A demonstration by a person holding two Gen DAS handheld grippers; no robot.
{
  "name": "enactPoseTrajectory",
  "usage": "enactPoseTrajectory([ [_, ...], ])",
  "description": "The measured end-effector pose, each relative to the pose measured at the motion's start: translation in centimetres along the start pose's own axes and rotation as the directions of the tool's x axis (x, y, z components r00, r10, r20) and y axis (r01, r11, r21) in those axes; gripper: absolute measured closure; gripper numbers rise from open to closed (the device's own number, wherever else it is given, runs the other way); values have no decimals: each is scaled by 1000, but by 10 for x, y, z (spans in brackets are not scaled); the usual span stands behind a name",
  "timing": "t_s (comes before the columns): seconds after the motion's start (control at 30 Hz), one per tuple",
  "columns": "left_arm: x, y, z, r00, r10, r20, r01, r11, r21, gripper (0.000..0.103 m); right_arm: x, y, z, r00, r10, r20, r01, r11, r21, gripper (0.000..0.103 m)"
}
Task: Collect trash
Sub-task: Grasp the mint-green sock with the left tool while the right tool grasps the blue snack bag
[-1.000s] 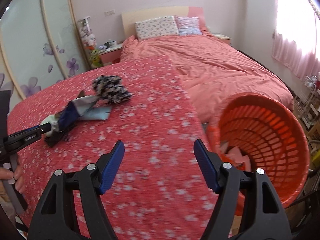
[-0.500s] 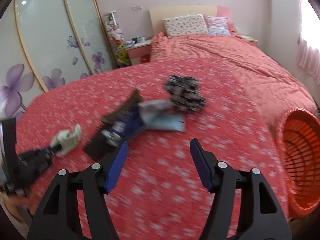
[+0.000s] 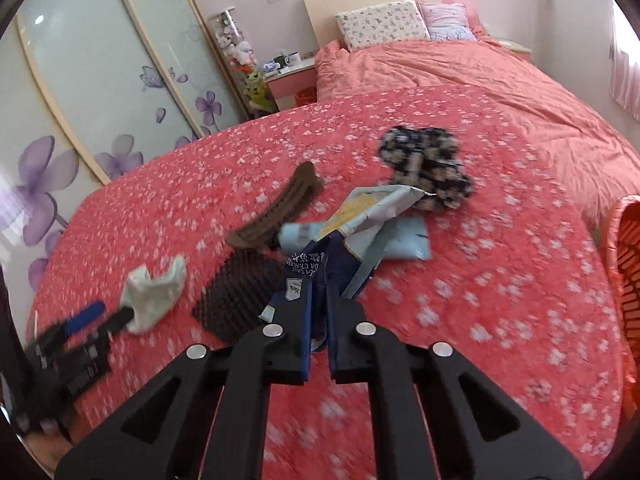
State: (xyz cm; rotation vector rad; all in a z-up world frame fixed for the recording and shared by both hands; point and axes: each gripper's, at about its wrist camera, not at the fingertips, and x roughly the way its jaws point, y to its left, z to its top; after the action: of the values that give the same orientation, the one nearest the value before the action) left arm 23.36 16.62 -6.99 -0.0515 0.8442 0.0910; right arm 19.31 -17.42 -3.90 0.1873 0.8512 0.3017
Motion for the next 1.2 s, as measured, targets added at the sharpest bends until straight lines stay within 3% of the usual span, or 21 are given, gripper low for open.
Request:
enactPoseTrajectory([
  [0.1,1,-3,7,1000,11,9,-11,1000,-5,26,-17,-13,-10,1000,-24,5,24,999,-23,97],
  [0.27,13,-12,15,1000,24,-6,-23,1000,5,24,-31,-43,-21,998,-63,-6,63,998,-1,96],
  [0.33,19,-16,17,999,35,-12,-34,999,21,24,-33,-51,-21,997,-78,-4,78,997,15,89],
  [0.4,24,-20,17,999,45,-17,-44,998,36,25,-33,-57,-20,996,-88,-5,88,995,48,59],
  [0.5,29,-26,18,998,52,-24,-51,997,53,25,-27,-58,-18,995,-103,-17,104,992,68,53],
  [0.6,37,-31,18,997,66,-37,-63,996,70,26,-11,-59,-13,985,-167,-49,171,982,83,53],
  [0.7,43,-32,19,997,57,-50,-53,997,64,36,-1,-63,-14,980,-184,-71,191,975,110,54],
  [0.73,45,-33,20,997,47,-55,-44,997,56,42,1,-62,-15,982,-179,-67,185,977,109,57],
  [0.83,44,-34,20,998,23,-51,-20,998,53,57,3,-51,-12,979,-200,-46,201,979,33,78],
  [0.9,40,-37,18,999,-17,-47,20,998,57,62,1,-45,-13,973,-231,-23,230,973,-18,87],
  [1.2,48,-42,12,998,6,-56,-3,999,45,50,9,-43,-17,968,-249,-9,249,968,-41,83],
])
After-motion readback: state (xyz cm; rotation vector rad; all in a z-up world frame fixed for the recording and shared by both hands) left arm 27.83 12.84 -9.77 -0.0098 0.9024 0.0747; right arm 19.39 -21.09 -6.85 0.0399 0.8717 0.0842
